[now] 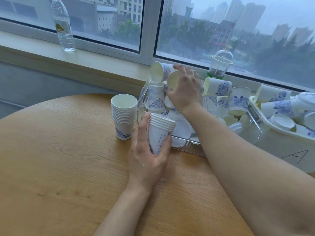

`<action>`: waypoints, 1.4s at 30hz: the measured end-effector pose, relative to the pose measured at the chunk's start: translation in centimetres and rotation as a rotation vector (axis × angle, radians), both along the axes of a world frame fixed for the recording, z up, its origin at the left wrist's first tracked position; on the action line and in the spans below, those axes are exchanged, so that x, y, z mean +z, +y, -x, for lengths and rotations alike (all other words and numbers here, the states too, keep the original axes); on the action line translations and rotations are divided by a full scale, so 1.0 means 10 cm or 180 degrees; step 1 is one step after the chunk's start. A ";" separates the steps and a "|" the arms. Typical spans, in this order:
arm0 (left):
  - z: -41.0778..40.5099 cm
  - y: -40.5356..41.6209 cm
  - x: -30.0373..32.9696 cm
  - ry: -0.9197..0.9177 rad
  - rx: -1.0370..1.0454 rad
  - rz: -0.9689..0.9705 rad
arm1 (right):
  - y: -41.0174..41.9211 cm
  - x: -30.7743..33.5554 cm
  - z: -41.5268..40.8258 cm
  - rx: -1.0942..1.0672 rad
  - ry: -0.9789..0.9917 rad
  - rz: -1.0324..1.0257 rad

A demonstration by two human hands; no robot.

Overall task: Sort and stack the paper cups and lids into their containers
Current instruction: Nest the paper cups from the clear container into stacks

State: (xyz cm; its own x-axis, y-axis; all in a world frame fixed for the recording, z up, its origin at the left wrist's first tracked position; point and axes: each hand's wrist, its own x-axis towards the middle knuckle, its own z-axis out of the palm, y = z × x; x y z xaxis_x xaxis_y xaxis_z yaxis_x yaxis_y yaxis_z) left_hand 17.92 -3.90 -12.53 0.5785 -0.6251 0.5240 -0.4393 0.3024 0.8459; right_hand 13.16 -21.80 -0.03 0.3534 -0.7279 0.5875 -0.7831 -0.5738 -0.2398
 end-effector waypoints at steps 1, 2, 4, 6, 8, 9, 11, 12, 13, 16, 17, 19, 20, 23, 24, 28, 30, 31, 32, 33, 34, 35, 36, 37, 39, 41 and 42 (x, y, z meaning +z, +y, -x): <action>0.00 0.00 0.00 -0.0004 0.0004 0.0005 | 0.01 0.00 0.00 -0.0005 -0.0004 0.0051; 0.00 0.00 0.00 -0.0011 0.0011 0.0010 | 0.01 0.00 0.00 -0.0014 0.0012 0.0093; 0.01 0.00 0.01 -0.0022 0.0028 0.0010 | 0.00 0.00 0.00 -0.0041 0.0115 0.0083; 0.01 0.00 0.01 -0.0021 0.0041 0.0011 | -0.01 -0.01 0.00 -0.0080 0.0235 0.0020; 0.01 0.00 0.01 -0.0006 0.0023 0.0015 | -0.02 -0.01 -0.02 -0.0134 0.0296 0.0002; 0.01 0.00 0.01 -0.0004 0.0013 0.0017 | -0.02 -0.01 -0.02 -0.0152 0.0299 0.0002; 0.00 0.00 0.00 -0.0017 0.0013 0.0017 | -0.01 -0.01 -0.03 -0.0161 0.0236 0.0020; 0.01 0.00 0.01 -0.0025 0.0020 0.0014 | 0.00 -0.01 -0.02 -0.0157 0.0167 0.0041; 0.01 0.00 0.01 -0.0027 0.0033 0.0013 | 0.01 -0.01 -0.01 -0.0147 0.0074 0.0066; 0.02 0.01 0.03 -0.0024 0.0082 -0.0001 | 0.09 0.01 0.07 -0.0035 -0.0327 0.0176; 0.02 0.02 0.04 -0.0038 0.0090 -0.0010 | 0.14 0.02 0.11 0.0029 -0.0459 0.0225; 0.02 0.03 0.05 -0.0053 0.0074 -0.0030 | 0.24 0.06 0.22 0.0183 -0.0681 0.0334; 0.03 0.04 0.06 -0.0056 0.0062 -0.0037 | 0.30 0.08 0.29 0.0264 -0.0796 0.0373; 0.03 0.06 0.06 -0.0121 0.0089 -0.0015 | 0.52 0.18 0.54 0.0522 -0.1073 0.0230; 0.03 0.07 0.07 -0.0150 0.0097 0.0003 | 0.58 0.21 0.63 0.0643 -0.1109 0.0074; 0.03 0.07 0.06 -0.0431 0.0068 0.0117 | 0.80 0.24 0.95 0.1250 -0.1276 -0.1062; 0.04 0.07 0.05 -0.0562 0.0021 0.0169 | 0.88 0.22 1.06 0.1515 -0.1449 -0.1650; 0.05 0.07 0.05 -0.0614 -0.0008 0.0192 | 0.91 0.21 1.10 0.1586 -0.1480 -0.1821; 0.05 0.07 0.04 -0.0668 -0.0035 0.0214 | 0.92 0.19 1.13 0.1626 -0.1482 -0.1950; 0.05 0.07 0.03 -0.0721 -0.0054 0.0234 | 0.94 0.16 1.15 0.1652 -0.1464 -0.2051; 0.05 0.07 0.01 -0.0766 -0.0069 0.0250 | 0.95 0.14 1.16 0.1664 -0.1450 -0.2127; 0.04 0.06 0.00 -0.0799 -0.0087 0.0259 | 0.96 0.11 1.16 0.1661 -0.1427 -0.2171; 0.04 0.06 -0.01 -0.0827 -0.0105 0.0262 | 0.97 0.08 1.15 0.1648 -0.1394 -0.2190; 0.04 0.06 -0.01 -0.0856 -0.0117 0.0265 | 0.98 0.05 1.15 0.1632 -0.1348 -0.2192; 0.05 0.06 -0.02 -0.0878 -0.0133 0.0276 | 0.99 -0.01 1.13 0.1637 -0.1282 -0.2210; 0.06 0.06 -0.01 -0.0873 -0.0166 0.0290 | 1.00 -0.06 1.11 0.1659 -0.1277 -0.2248; 0.06 0.06 -0.01 -0.0880 -0.0181 0.0304 | 1.01 -0.08 1.10 0.1669 -0.1294 -0.2271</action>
State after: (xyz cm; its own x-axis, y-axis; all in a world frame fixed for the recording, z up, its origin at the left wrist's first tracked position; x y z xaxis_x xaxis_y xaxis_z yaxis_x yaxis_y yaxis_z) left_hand 17.32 -3.35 -12.66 0.3712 -0.5929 0.7147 -0.6291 0.4055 0.6631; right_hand 2.14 -11.75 -0.83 0.6019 -0.7682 0.2183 -0.2503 -0.4410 -0.8619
